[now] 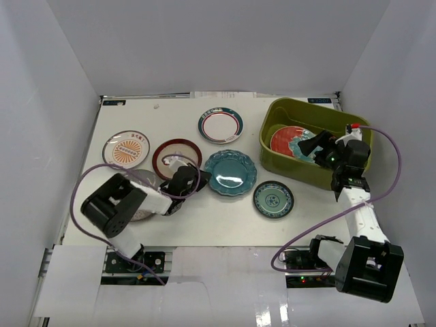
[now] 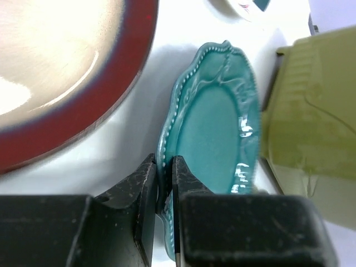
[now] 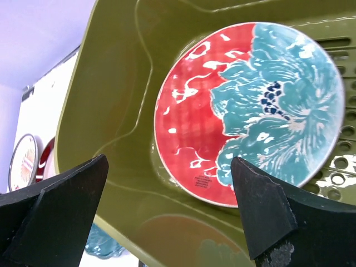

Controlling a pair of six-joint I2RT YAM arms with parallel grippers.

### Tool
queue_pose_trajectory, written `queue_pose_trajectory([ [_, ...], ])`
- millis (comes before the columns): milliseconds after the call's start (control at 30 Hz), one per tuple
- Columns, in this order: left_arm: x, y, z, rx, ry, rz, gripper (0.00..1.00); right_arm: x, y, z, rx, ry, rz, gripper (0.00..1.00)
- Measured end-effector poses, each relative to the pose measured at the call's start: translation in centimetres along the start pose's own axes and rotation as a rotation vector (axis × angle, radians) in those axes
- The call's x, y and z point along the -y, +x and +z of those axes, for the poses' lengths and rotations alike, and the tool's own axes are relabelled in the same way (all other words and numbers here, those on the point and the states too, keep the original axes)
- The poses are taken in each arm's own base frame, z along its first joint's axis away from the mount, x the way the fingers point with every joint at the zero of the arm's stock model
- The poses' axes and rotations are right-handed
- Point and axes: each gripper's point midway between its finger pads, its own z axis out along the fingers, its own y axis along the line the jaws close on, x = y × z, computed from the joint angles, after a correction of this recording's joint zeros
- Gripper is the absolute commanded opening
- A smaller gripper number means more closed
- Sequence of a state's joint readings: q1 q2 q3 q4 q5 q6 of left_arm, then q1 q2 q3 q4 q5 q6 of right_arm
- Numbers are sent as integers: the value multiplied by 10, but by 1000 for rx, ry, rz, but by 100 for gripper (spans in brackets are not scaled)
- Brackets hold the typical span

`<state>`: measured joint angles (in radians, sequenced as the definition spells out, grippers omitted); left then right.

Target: Place the plates into the plastic bin on the countertop

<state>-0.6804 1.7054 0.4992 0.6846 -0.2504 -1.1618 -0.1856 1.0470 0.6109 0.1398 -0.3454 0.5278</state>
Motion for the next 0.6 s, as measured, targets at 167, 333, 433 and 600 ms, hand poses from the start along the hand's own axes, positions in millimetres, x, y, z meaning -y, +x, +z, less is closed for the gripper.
queue_pose_trajectory([
  [167,20,-22,-46,36,72,47,0,-13,13,9,-65,-48,-53,95],
  [333,25,-34,-77,48,100,108,0,-33,37,30,-188,-99,-109,89],
  [433,23,-37,-92,50,102,137,0,-57,57,39,-267,-147,-174,84],
  [600,30,-48,-116,68,127,181,0,-94,65,42,-315,-220,-249,84],
])
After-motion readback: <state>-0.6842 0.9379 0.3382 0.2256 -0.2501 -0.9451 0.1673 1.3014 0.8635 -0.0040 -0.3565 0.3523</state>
